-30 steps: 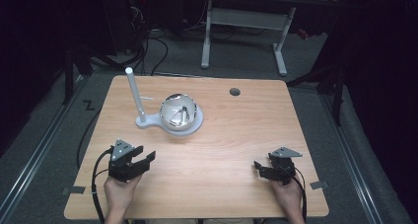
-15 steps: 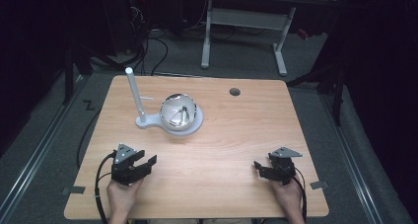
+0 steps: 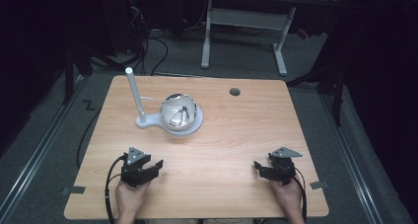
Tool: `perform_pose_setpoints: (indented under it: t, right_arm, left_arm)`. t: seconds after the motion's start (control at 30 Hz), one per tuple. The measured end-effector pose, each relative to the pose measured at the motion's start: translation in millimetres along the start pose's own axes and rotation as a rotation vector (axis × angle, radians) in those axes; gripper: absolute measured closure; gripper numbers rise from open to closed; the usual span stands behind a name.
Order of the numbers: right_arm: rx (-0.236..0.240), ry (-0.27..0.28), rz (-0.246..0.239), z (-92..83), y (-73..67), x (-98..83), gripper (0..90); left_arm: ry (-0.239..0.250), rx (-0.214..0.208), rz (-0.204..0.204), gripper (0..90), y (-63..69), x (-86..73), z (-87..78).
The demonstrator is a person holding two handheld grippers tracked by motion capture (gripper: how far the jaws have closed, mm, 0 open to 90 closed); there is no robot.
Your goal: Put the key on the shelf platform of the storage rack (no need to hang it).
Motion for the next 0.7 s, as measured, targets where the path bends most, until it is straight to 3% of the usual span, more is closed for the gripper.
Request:
perform_pose_setpoints:
  t: [0.27, 0.5, 0.63, 0.7]
  right_arm:
    - [0.0, 0.0, 0.0, 0.0, 0.0, 0.0, 29.4]
    - [-0.001, 0.0, 0.0, 0.0, 0.1, 0.0, 29.3]
    - [0.0, 0.0, -0.001, -0.1, 0.0, -0.1, 29.3]
    - [0.0, 0.0, -0.001, -0.1, 0.0, -0.1, 29.3]
  left_arm:
    - [-0.031, 0.033, 0.029, 44.9, 1.7, -6.6, 13.7]
    - [-0.038, 0.061, 0.046, 42.0, 1.6, -5.9, 16.1]
    - [-0.06, 0.079, 0.094, 38.2, 5.1, -6.0, 17.7]
    - [-0.057, 0.077, 0.088, 37.8, 5.1, -5.9, 17.7]
Point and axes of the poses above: each handheld gripper's, and its own axes: z roughly forward along the jaws, x roughly out of its top, y roughly to its right, the point moved 8 cm from there along z, roughly forward along the jaws, and after that the axes turned 13 degrees about z, right-handed, at the moved point
